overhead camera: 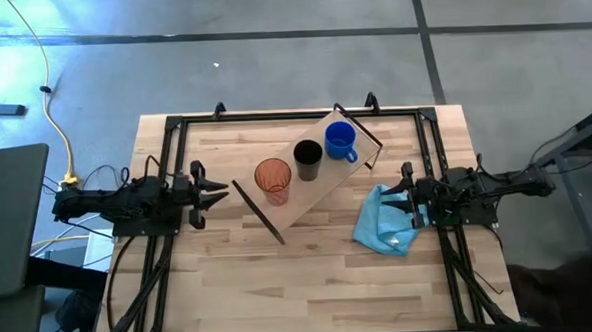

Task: Stack small to large cups/mugs on shelf
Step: Return to Home Position

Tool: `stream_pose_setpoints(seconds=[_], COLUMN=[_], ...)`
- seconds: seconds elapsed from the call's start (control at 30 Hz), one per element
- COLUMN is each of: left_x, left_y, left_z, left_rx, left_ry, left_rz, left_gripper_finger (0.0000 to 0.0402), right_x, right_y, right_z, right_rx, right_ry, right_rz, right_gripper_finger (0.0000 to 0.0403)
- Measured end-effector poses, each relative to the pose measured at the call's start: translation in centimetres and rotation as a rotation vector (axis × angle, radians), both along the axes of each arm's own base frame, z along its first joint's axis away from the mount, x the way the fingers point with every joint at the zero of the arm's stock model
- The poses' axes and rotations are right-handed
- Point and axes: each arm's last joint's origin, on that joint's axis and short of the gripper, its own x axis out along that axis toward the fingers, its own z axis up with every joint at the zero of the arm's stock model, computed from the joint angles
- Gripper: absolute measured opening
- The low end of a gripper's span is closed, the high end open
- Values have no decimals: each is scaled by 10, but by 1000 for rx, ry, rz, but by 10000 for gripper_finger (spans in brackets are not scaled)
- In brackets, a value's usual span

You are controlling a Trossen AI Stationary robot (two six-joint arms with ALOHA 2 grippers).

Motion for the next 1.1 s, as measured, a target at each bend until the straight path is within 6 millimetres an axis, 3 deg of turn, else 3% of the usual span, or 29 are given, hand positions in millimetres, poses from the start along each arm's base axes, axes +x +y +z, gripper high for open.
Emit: stream_pose_setpoints(seconds=[1.1], left_x=[0], left_y=[0], left_z=[-1], left_rx=[-7], left_ry=[7], left_rz=[7], left_gripper_finger=[83], right_x=[0], right_y=[0], right_z=[0], right_rx=[56], right_ry=[4], right_rz=[-3], right_gripper_finger=[103])
